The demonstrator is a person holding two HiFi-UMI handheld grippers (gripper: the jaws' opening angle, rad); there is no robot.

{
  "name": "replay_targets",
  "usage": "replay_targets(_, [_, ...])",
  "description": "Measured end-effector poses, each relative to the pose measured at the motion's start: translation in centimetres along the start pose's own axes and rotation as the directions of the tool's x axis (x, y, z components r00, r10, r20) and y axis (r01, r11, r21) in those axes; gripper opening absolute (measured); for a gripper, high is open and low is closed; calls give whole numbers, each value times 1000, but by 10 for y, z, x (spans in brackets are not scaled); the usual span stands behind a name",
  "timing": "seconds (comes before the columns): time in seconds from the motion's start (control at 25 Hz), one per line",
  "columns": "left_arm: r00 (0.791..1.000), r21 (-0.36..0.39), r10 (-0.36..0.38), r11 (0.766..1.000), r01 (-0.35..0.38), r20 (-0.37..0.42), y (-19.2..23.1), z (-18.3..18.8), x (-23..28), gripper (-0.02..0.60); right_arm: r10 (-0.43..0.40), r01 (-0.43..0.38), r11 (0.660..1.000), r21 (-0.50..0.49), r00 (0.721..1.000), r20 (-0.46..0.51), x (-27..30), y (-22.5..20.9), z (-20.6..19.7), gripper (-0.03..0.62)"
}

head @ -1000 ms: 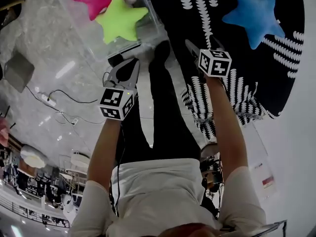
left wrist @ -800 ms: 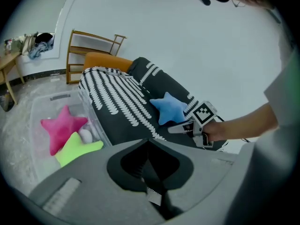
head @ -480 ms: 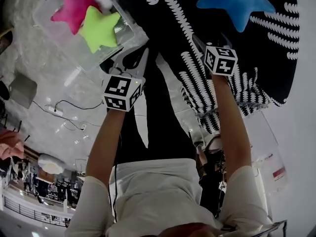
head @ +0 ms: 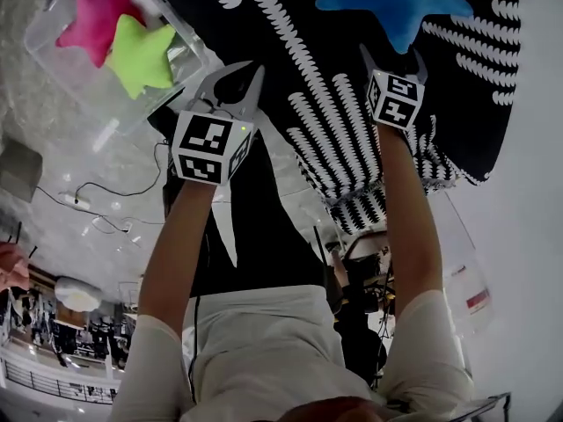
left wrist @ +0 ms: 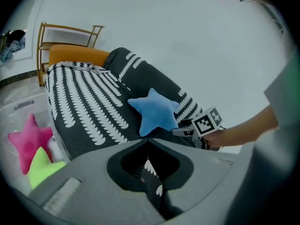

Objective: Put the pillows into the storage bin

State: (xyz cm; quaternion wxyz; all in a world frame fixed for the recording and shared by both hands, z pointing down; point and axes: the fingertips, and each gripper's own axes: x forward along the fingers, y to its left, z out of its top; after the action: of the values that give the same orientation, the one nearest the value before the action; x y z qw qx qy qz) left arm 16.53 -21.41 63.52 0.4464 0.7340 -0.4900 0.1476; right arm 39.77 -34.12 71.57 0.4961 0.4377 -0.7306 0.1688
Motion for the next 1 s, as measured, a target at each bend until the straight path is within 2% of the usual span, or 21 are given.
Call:
replay_targets(0.28, [1000,-103,4,995,-6,-25,4,1,31,17,-98,89,986,-139,994,-58,41,-44,-4,457])
replay_targets(0.52, [999,-152,-36,988,30,-39,-11,-1,49,17,-109,72,964,-258,985,-134,72,-58,-11,483])
replay_targets(0.72, [1000,-222,-15,975,10,-24,0,-10,48,17,-177,123,957,-263,965,-192,101,-66,-13,477])
replay_targets(0.76, [1000,-231,-13,973,7,-25,1,-14,48,17,-192,139,956,-258,962,-194,102,-67,-12,371])
replay_targets(0.84, [1000,-237,-12,971,6,-26,4,-20,46,17,-190,145,963,-226,962,-196,100,-65,-10,247])
replay_targets(0.88, [1000,-240,-11,971,5,-25,6,-22,44,17,-176,134,969,-206,964,-200,98,-63,-10,220])
replay_targets(1.0, [1000,-266,-5,964,1,-14,13,-22,35,17,-134,95,979,-182,967,-216,91,-60,-9,204])
